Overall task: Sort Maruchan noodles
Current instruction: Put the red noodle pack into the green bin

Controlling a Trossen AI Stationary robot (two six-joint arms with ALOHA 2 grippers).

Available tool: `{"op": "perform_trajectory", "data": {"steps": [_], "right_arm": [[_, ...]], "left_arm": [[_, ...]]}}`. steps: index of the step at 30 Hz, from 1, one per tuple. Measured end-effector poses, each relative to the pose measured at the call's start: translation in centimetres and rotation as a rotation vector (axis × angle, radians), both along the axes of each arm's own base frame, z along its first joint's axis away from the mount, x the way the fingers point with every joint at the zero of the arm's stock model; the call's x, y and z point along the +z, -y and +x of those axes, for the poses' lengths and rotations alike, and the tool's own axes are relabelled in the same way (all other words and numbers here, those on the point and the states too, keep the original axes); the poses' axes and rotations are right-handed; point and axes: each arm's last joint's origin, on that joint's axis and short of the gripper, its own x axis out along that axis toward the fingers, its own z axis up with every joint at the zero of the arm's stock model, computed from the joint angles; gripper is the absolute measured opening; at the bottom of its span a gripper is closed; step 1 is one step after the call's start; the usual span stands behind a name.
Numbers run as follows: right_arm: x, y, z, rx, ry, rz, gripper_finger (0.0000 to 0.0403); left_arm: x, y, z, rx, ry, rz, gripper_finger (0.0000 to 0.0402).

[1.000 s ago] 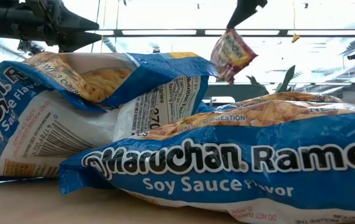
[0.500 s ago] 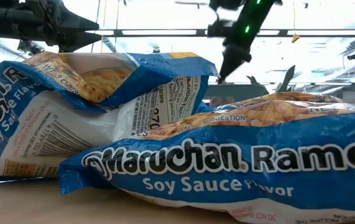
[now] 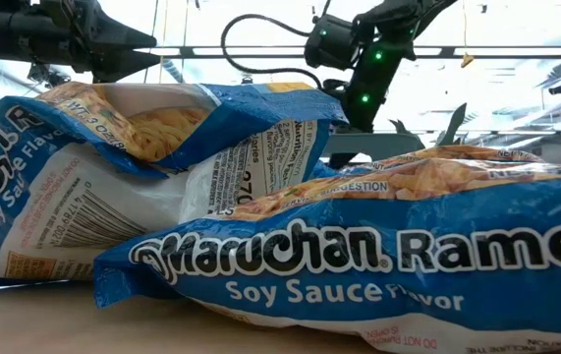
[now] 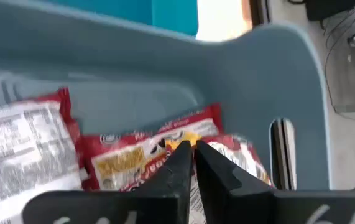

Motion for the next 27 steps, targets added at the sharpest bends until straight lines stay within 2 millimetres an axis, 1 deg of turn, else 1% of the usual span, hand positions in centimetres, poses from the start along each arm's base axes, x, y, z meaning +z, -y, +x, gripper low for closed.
{"op": "perform_trajectory", "data": {"steps": [3, 7, 12, 14, 18, 22, 27], "right_arm": [[0.7, -0.1, 0.2, 0.023, 0.059, 0.024, 0.0046], [1.5, -0.3, 0.1, 0.042, 0.122, 0.076, 0.0075], [3.4, -0.7, -1.0, 0.035, 0.153, 0.069, 0.0118], [4.2, -1.1, -1.6, 0.046, 0.169, 0.102, 0.0133], [5.6, -2.8, -3.1, 0.092, 0.183, 0.268, 0.0152], [6.3, -4.9, -4.6, 0.093, 0.144, 0.453, 0.0158], [6.1, -8.1, -6.0, 0.045, 0.031, 0.539, 0.0158]], "left_arm": [[0.0, 0.0, 0.0, 0.000, 0.000, 0.000, 0.0167], [0.0, 0.0, 0.0, 0.000, -0.001, 0.000, 0.0167], [-0.2, 0.0, 0.0, 0.000, -0.016, -0.006, 0.0167], [-0.2, 0.0, 0.0, 0.000, -0.017, -0.008, 0.0167], [-0.2, 0.0, 0.0, -0.001, -0.020, -0.022, 0.0167], [-0.4, 0.0, 0.0, -0.001, -0.031, -0.027, 0.0167], [-0.4, 0.0, 0.0, -0.001, -0.031, -0.027, 0.0167]]}}
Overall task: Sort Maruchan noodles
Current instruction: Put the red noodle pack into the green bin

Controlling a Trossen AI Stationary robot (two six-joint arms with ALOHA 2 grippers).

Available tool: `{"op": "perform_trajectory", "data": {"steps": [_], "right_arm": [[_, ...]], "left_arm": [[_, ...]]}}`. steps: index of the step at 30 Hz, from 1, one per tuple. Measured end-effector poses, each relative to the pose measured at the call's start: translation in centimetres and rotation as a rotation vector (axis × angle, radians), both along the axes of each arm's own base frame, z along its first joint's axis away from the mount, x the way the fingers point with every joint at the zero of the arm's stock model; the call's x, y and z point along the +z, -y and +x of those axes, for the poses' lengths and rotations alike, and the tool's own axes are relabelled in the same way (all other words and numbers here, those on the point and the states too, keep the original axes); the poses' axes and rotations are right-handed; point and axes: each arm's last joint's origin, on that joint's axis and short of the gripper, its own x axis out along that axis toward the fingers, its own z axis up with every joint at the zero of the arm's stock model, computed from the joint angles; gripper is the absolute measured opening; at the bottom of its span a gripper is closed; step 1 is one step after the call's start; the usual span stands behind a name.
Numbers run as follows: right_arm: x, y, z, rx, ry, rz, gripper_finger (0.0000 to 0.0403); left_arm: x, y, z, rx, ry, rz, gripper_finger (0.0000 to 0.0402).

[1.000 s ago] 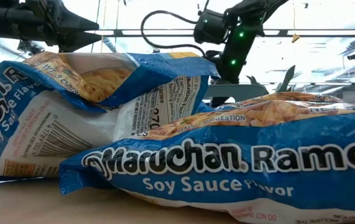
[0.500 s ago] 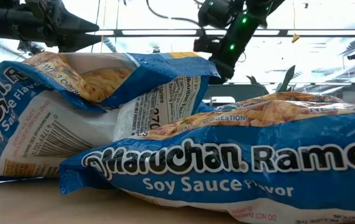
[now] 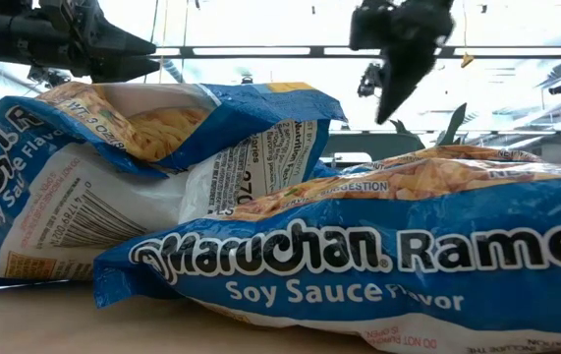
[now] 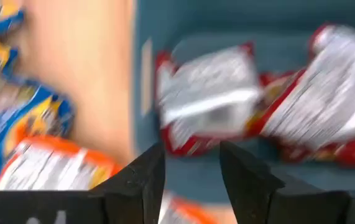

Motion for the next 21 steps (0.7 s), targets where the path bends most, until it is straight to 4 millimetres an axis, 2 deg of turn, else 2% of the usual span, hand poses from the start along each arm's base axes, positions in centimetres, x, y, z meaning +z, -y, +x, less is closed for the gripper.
{"op": "perform_trajectory", "data": {"steps": [5, 12, 21], "right_arm": [[-0.8, -3.6, -0.9, -0.026, -0.116, 0.053, 0.0158], [-3.5, -8.9, -2.2, -0.052, -0.172, 0.160, 0.0161], [-6.0, -13.3, -4.9, -0.253, -0.196, 0.220, 0.0185]], "left_arm": [[0.0, 0.0, 0.0, 0.000, 0.000, 0.003, 0.0167], [0.0, 0.0, 0.0, 0.002, -0.020, 0.094, 0.0167], [0.1, 0.0, 0.0, 0.003, -0.026, 0.137, 0.0167]]}}
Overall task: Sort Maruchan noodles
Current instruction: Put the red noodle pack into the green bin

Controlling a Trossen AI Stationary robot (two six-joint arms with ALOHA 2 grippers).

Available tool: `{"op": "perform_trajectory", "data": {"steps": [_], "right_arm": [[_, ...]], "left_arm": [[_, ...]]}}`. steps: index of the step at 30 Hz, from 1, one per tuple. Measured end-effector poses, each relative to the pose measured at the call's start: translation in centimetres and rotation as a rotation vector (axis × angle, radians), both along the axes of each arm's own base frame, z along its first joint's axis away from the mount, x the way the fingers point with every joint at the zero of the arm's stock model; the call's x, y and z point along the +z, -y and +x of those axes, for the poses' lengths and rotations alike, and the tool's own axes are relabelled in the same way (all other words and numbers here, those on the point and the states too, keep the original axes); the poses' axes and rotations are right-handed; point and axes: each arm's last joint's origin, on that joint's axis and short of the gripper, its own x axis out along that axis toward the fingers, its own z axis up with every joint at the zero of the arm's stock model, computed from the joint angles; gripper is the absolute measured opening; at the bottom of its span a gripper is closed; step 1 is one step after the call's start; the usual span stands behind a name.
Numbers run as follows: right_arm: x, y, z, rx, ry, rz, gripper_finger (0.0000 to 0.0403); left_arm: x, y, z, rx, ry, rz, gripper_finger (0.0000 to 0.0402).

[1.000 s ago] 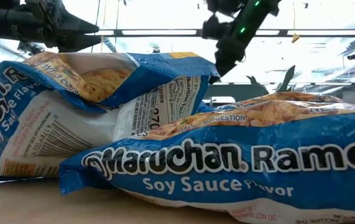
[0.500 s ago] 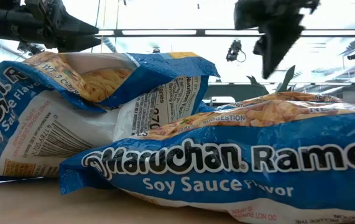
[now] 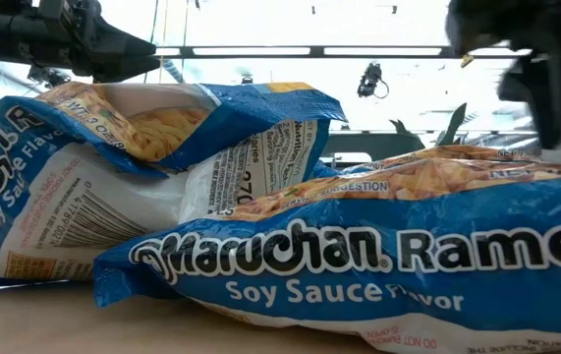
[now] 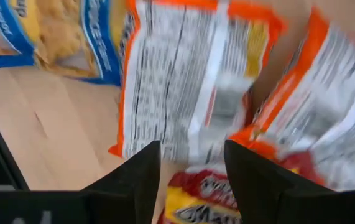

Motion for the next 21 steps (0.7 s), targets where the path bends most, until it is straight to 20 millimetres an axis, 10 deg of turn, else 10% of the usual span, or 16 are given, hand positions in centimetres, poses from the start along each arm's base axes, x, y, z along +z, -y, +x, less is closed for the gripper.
{"op": "perform_trajectory", "data": {"steps": [21], "right_arm": [[-3.9, -1.8, -3.1, -0.043, 0.013, -0.076, 0.0155]], "left_arm": [[0.0, 0.0, 0.0, 0.000, -0.003, 0.002, 0.0167]]}}
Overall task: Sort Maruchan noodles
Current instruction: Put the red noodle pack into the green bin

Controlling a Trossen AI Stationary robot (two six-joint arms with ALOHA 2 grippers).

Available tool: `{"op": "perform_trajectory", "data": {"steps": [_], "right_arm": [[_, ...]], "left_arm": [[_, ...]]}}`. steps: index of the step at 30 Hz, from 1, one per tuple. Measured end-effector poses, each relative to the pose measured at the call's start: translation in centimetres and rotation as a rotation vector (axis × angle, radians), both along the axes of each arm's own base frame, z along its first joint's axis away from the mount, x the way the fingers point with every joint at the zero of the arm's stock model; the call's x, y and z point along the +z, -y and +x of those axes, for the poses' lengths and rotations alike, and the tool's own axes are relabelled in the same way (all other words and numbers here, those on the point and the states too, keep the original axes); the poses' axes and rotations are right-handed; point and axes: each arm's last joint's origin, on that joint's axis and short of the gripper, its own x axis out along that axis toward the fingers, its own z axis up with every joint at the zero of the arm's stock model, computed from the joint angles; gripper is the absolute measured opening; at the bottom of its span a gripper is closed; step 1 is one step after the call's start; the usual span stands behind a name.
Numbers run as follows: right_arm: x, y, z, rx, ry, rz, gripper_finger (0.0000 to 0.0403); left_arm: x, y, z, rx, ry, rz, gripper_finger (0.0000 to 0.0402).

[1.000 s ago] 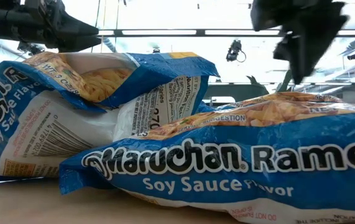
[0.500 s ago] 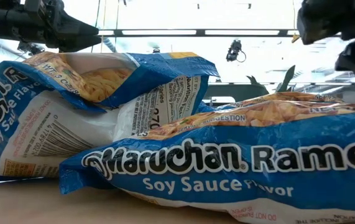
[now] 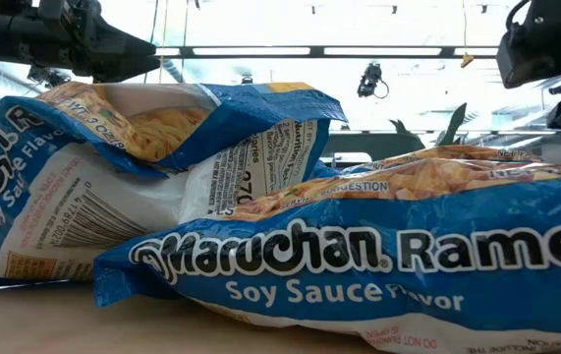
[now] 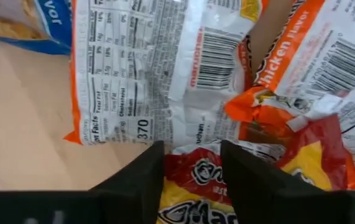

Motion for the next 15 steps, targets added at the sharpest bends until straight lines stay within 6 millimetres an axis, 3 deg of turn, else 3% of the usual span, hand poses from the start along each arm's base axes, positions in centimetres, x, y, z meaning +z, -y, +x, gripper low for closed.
{"op": "perform_trajectory", "data": {"steps": [8, 15], "right_arm": [[-0.3, -0.1, -0.2, 0.052, -0.039, 0.048, 0.0014], [2.1, 0.2, 0.4, 0.072, -0.062, -0.017, 0.0007]], "left_arm": [[-0.1, 0.0, 0.0, -0.001, -0.011, -0.010, 0.0167], [-0.1, 0.0, 0.0, 0.000, -0.011, -0.010, 0.0167]]}}
